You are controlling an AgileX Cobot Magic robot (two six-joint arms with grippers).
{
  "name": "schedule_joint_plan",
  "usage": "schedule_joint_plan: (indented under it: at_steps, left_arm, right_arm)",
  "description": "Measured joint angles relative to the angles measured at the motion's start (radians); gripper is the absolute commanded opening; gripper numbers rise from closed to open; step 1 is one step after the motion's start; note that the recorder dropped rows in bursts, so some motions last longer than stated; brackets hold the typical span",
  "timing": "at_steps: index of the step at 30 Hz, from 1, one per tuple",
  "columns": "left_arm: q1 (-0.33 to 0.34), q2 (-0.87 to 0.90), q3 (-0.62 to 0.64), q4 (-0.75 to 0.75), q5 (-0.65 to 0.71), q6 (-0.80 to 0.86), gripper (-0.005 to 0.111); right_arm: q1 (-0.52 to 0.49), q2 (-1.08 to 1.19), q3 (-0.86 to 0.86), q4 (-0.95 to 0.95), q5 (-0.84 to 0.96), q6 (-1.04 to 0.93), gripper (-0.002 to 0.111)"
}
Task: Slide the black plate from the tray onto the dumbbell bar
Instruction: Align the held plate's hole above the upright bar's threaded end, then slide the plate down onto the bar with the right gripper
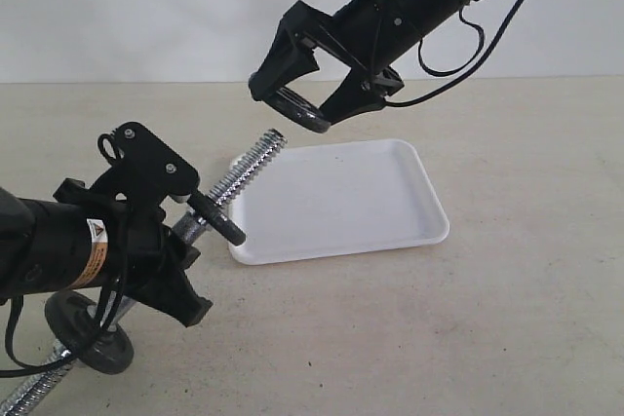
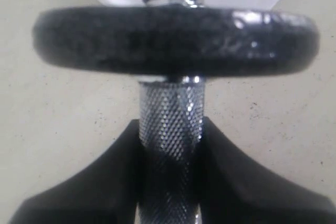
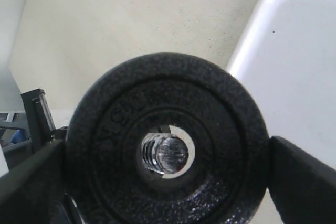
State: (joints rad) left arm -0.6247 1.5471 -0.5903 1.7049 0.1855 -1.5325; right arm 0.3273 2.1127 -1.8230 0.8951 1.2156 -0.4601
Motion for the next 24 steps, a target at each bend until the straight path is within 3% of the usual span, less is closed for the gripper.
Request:
schedule_joint_plan:
  at_steps: [24]
  left_arm:
    - [0.000,-0.040,0.002,-0.002,0.002,0.000,0.004]
  right_arm:
    - [0.040,0.010,0.000,-0.019,0.018,0.063,0.000]
